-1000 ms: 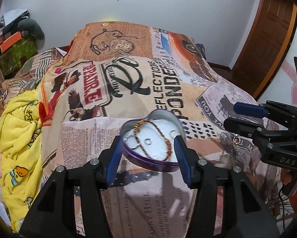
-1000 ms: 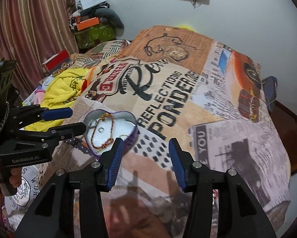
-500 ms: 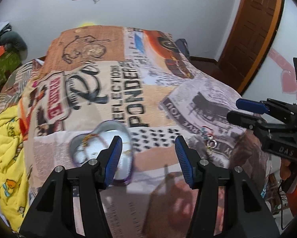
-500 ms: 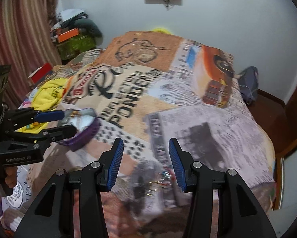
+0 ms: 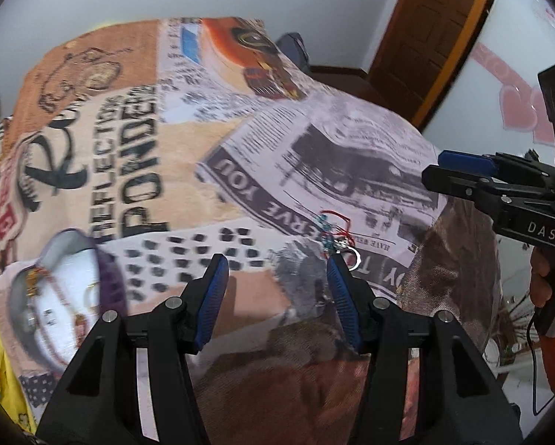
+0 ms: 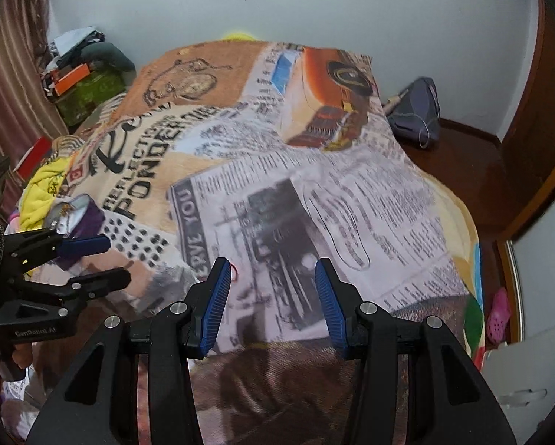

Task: Organize jewelry

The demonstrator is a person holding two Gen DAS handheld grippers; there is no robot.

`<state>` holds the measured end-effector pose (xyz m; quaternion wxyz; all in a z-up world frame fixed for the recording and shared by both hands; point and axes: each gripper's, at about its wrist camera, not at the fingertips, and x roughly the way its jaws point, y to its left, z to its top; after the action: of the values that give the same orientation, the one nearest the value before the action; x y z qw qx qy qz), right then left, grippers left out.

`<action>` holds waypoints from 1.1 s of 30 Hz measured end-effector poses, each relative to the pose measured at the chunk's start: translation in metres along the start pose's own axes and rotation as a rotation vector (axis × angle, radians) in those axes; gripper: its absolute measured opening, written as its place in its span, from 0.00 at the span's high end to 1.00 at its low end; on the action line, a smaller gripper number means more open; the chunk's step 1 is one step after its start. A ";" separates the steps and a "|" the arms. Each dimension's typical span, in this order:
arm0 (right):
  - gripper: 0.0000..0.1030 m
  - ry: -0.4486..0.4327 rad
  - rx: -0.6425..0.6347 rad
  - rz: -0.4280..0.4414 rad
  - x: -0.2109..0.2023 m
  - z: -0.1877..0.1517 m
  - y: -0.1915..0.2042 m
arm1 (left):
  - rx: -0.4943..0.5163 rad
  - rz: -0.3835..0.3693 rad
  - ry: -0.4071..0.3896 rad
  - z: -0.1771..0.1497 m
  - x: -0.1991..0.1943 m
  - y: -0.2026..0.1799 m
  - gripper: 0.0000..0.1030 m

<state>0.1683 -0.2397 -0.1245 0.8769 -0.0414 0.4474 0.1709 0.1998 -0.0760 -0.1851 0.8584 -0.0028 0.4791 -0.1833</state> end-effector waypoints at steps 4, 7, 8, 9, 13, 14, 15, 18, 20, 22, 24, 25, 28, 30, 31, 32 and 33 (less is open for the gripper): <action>0.58 0.025 0.008 0.009 0.006 -0.005 -0.005 | 0.017 -0.069 0.034 -0.001 0.013 -0.012 0.56; 0.58 0.032 0.013 0.020 0.010 -0.005 -0.006 | 0.049 -0.094 0.060 -0.004 0.021 -0.024 0.62; 0.58 0.034 0.015 0.025 0.011 -0.005 -0.007 | 0.057 -0.097 0.069 -0.006 0.024 -0.027 0.64; 0.58 0.036 0.017 0.030 0.012 -0.005 -0.007 | 0.064 -0.102 0.082 -0.008 0.027 -0.030 0.64; 0.58 0.040 0.015 0.048 0.013 -0.006 -0.005 | 0.075 -0.111 0.094 -0.016 0.030 -0.036 0.67; 0.58 0.040 0.013 0.052 0.012 -0.007 -0.004 | 0.073 -0.118 0.098 -0.018 0.029 -0.037 0.70; 0.58 0.040 0.013 0.055 0.012 -0.008 -0.003 | 0.069 -0.124 0.102 -0.020 0.029 -0.037 0.74; 0.58 0.043 0.021 0.068 0.011 -0.011 -0.003 | 0.059 -0.123 0.111 -0.025 0.033 -0.037 0.87; 0.58 0.050 0.028 0.075 0.012 -0.014 -0.002 | 0.054 -0.129 0.111 -0.027 0.034 -0.037 0.93; 0.58 0.060 0.033 0.079 0.013 -0.018 -0.001 | 0.054 -0.129 0.106 -0.028 0.034 -0.038 0.92; 0.58 0.065 0.033 0.072 0.012 -0.020 0.001 | 0.047 -0.124 0.098 -0.027 0.032 -0.037 0.93; 0.58 0.067 0.032 0.071 0.012 -0.023 0.002 | 0.040 -0.120 0.092 -0.027 0.030 -0.035 0.93; 0.58 0.074 0.028 0.082 0.010 -0.026 0.007 | 0.009 -0.107 0.058 -0.026 0.018 -0.026 0.93; 0.58 0.079 0.021 0.088 0.010 -0.028 0.011 | -0.011 -0.098 0.026 -0.024 0.005 -0.018 0.93; 0.58 0.083 0.017 0.095 0.011 -0.029 0.014 | -0.020 -0.094 0.009 -0.023 -0.002 -0.013 0.93; 0.58 0.086 0.013 0.099 0.011 -0.030 0.017 | -0.027 -0.090 -0.006 -0.022 -0.008 -0.010 0.93; 0.58 0.088 0.008 0.103 0.012 -0.031 0.021 | -0.036 -0.083 -0.024 -0.020 -0.015 -0.006 0.93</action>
<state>0.1437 -0.2241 -0.1511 0.8465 -0.0224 0.4878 0.2120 0.1741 -0.0731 -0.1824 0.8556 -0.0400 0.4715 -0.2101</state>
